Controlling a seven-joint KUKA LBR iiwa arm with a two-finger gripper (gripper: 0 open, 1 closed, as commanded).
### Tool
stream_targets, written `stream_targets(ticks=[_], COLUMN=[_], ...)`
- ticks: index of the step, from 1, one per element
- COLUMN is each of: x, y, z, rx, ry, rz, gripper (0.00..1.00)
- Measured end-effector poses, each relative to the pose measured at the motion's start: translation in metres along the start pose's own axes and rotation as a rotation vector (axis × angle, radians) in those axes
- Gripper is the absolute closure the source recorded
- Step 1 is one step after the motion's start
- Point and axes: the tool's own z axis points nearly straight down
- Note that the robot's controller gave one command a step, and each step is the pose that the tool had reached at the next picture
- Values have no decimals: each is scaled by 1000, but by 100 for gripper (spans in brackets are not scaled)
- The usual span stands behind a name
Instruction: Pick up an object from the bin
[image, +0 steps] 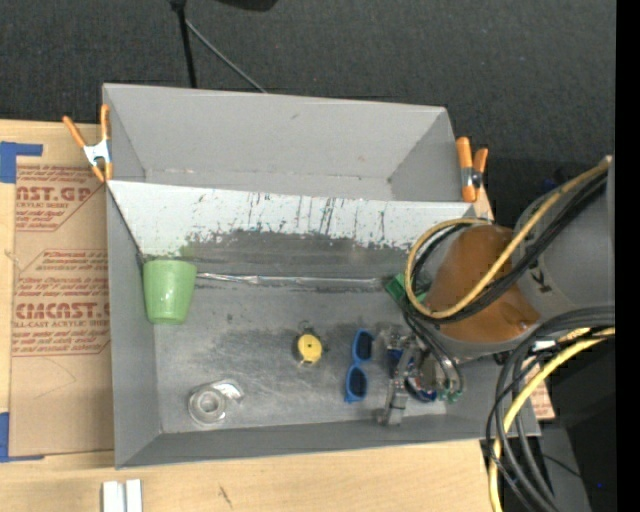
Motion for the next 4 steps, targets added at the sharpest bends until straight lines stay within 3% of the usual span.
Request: stream_targets(ticks=[1,2,3,4], x=[5,7,7,-22], y=[11,53,52,95], z=[1,0,0,-130], rx=[1,0,1,-4], ry=[6,5,3,-5], rz=[325,497,497,512], gripper=[0,0,100,100])
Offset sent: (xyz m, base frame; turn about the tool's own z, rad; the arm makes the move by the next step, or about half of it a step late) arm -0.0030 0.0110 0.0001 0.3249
